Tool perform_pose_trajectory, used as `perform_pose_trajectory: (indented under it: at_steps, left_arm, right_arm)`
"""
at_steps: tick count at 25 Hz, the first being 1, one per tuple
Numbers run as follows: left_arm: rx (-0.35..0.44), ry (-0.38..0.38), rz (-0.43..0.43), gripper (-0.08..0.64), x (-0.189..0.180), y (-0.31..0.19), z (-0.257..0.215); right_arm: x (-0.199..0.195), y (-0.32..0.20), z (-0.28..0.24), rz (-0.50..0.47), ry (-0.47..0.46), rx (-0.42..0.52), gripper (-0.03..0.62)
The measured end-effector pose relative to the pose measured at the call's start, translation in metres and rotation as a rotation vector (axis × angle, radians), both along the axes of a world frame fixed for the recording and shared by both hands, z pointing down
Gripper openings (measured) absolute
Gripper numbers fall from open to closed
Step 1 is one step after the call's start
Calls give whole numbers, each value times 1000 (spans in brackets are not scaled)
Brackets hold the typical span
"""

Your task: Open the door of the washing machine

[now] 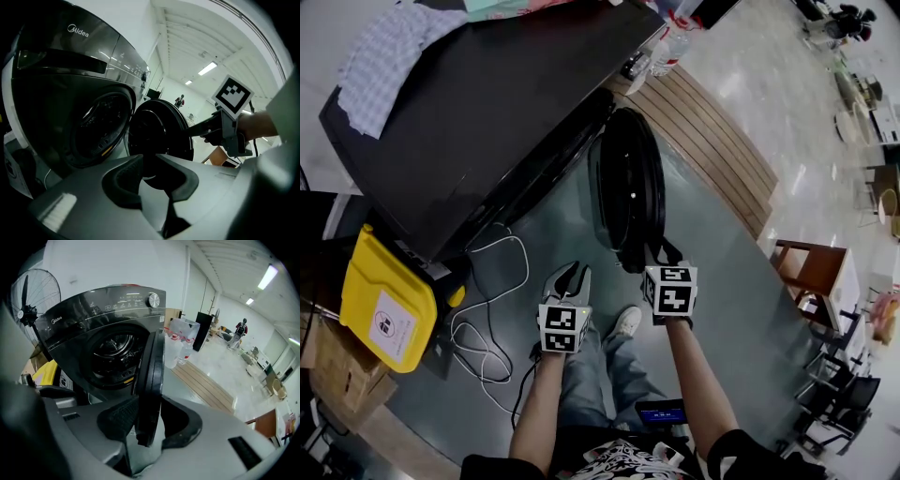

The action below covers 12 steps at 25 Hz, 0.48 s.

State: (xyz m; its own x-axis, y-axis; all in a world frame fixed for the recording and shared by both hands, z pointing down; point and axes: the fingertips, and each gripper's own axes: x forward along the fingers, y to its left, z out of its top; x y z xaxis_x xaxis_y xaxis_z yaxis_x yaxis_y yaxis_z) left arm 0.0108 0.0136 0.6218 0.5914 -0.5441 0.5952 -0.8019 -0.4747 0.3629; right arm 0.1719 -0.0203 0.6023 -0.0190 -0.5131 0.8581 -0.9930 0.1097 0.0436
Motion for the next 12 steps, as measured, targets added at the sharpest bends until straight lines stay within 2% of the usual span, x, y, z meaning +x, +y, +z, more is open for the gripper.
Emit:
perform_pose_trajectory:
  at_steps: [7,12]
  left_arm:
    - [-18,-11,11,74,-3,2,10]
    - [-27,-12,10,71,-5,5,13]
  right_arm:
    - [64,-3,-3,56,96,28,147]
    - [116,-10,-4,103,132,17,144]
